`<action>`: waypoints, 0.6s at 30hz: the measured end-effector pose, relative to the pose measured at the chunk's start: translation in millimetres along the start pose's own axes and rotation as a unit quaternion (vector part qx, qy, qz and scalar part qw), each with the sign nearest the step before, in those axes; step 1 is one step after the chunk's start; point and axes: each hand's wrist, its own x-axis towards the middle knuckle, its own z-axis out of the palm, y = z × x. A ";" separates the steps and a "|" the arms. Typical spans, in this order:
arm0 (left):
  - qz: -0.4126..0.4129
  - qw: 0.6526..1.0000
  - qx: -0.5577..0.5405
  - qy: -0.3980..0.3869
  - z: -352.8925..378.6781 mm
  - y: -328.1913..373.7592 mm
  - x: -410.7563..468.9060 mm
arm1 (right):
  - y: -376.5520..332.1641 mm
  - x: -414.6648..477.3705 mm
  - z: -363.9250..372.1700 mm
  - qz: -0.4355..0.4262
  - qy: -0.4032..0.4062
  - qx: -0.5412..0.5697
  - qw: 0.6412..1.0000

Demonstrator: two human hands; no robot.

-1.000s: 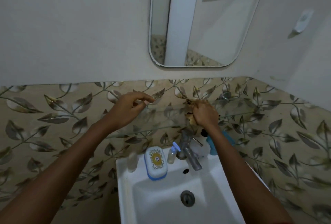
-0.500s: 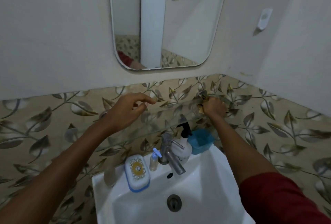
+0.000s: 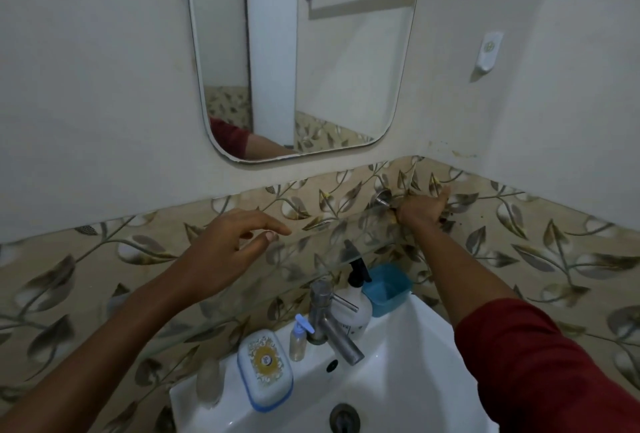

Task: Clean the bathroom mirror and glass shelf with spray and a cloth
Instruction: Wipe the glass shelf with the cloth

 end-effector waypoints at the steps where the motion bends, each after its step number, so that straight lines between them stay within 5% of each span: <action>1: 0.003 1.000 0.001 0.000 -0.5 -2.8 -2.5 | 1.4 -3.3 -0.8 -0.003 0.007 -0.001 1.000; 18: -0.021 0.999 -0.032 -0.010 -5.3 -8.6 -16.2 | 5.5 -52.3 12.9 0.024 0.146 0.270 0.952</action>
